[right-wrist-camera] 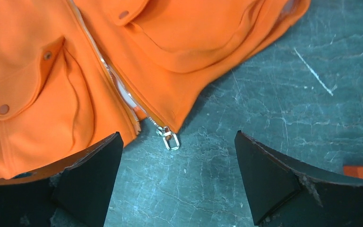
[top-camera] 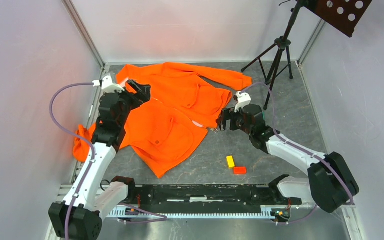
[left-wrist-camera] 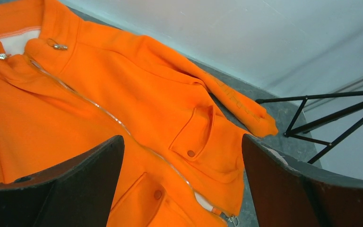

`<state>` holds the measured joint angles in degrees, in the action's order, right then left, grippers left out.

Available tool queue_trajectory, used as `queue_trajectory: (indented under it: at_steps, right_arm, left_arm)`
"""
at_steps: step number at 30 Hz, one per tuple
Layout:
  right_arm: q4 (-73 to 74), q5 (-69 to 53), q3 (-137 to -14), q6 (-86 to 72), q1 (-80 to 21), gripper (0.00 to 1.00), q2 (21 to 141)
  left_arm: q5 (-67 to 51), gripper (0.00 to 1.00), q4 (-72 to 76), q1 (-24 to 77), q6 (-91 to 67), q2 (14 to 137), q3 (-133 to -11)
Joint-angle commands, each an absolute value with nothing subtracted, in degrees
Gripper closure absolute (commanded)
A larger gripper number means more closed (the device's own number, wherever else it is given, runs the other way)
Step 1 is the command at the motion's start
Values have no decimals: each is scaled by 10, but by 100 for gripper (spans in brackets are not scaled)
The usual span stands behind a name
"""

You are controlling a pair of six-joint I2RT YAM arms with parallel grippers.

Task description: Zip up the jacket

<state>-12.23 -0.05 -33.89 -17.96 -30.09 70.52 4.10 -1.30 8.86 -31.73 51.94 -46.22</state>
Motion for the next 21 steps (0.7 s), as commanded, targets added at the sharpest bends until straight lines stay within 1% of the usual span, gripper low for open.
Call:
queue_trajectory:
  at_steps: [1, 3, 6, 9, 12, 18, 19, 21]
  right_arm:
    - [-136, -37, -362, -203, -281, 7, 730]
    - [-160, -71, -353, -222, -270, 9, 746]
    - [-191, -122, -344, -246, -258, 15, 775]
    - [-215, -159, -337, -250, -251, 15, 807]
    - [-230, -207, -341, -254, -240, 18, 843]
    - [-277, -264, -344, -263, -225, 30, 889]
    - [-284, -265, -343, -263, -225, 30, 895]
    - [-291, -264, -342, -264, -224, 32, 910]
  left_arm:
    - [9, 0, -7, 87, -334, 545, -479]
    - [3, 0, -15, 86, -335, 560, -484]
    - [-41, 0, -15, 82, -345, 587, -491]
    - [-92, 0, -13, 77, -353, 617, -501]
    - [-155, 0, -6, 73, -360, 649, -514]
    - [-267, 0, 19, 73, -401, 731, -534]
    - [-285, 2, 27, 73, -411, 742, -535]
    - [-320, 8, 48, 76, -434, 764, -534]
